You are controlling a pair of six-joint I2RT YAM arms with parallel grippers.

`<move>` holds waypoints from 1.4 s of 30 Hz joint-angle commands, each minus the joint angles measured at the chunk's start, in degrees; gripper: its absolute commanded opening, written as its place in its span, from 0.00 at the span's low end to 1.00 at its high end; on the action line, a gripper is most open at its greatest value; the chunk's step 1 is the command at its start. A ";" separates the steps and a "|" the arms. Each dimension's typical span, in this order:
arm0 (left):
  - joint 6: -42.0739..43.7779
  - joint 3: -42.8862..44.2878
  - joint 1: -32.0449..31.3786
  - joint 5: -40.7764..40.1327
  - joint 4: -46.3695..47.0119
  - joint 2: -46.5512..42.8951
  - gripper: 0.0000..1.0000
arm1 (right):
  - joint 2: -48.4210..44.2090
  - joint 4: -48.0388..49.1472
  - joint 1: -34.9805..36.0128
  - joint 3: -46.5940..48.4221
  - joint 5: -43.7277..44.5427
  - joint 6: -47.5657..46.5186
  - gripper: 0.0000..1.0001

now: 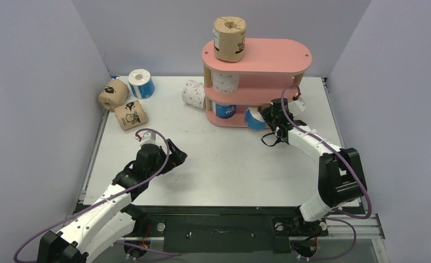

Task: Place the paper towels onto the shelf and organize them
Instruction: Place the paper towel on the shelf.

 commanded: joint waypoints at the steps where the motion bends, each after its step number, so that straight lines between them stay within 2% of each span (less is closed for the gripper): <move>1: 0.15 0.13 0.38 0.33 2.56 0.55 0.96 | 1.28 5.97 -0.45 4.35 -0.47 0.87 0.27; 7: 0.25 -0.13 0.38 0.94 3.24 1.15 0.96 | 2.71 5.17 -0.72 5.41 -2.89 0.04 0.30; 12: 0.35 -0.35 0.38 1.06 3.48 1.32 0.96 | 2.15 4.90 -0.74 5.44 -3.19 -0.39 0.43; 20: 0.26 -0.72 0.38 1.42 3.56 0.94 0.96 | 0.55 4.38 -0.75 5.04 -3.10 -0.20 0.58; 35: -0.31 -1.55 0.38 2.27 3.58 -0.48 0.97 | -3.70 4.69 -0.77 2.66 -3.35 1.04 0.64; 42: -0.76 -2.01 0.38 2.69 3.82 -0.91 0.96 | -4.00 6.93 -1.09 1.02 -5.52 2.15 0.62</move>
